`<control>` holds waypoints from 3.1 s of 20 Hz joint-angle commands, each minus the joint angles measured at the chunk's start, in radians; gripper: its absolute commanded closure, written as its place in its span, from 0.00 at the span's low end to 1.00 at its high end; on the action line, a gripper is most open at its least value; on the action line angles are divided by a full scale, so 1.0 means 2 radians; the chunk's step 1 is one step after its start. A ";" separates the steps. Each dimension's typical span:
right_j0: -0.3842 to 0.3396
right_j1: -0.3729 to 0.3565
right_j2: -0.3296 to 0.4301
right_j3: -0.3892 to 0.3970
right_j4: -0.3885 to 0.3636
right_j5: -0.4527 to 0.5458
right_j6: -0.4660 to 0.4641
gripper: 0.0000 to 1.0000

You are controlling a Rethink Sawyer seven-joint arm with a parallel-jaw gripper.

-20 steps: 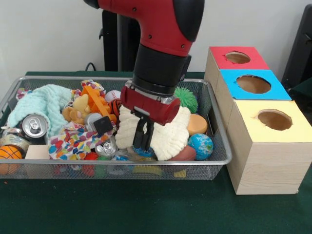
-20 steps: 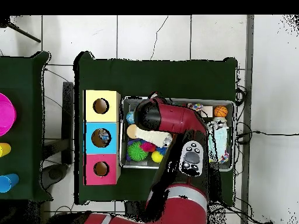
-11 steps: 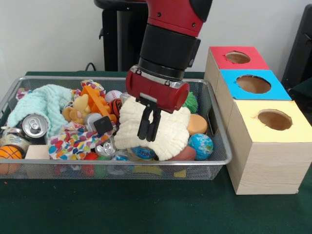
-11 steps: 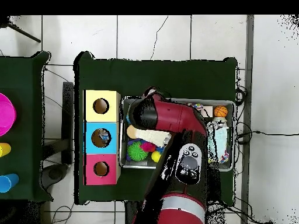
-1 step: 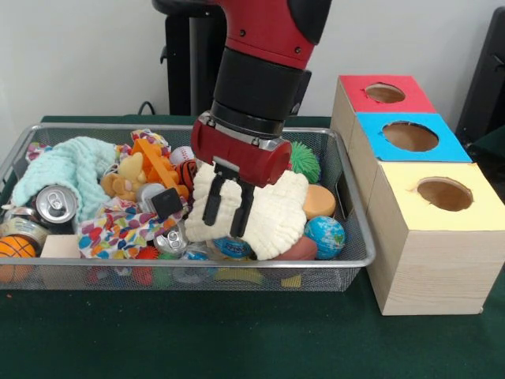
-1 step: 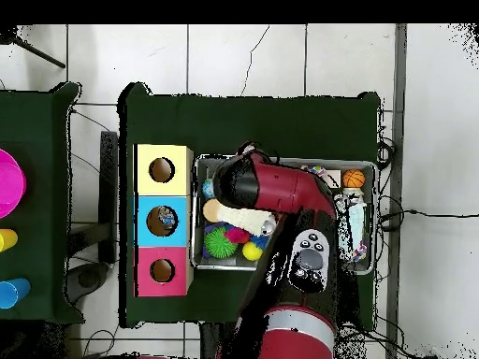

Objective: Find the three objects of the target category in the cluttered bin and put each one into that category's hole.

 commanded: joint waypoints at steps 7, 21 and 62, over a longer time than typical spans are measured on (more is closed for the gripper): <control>-0.017 0.031 0.016 0.024 -0.026 0.012 0.020 0.00; -0.033 0.069 0.041 0.006 -0.028 -0.010 0.008 0.00; -0.041 0.109 0.044 -0.028 -0.039 -0.115 0.034 1.00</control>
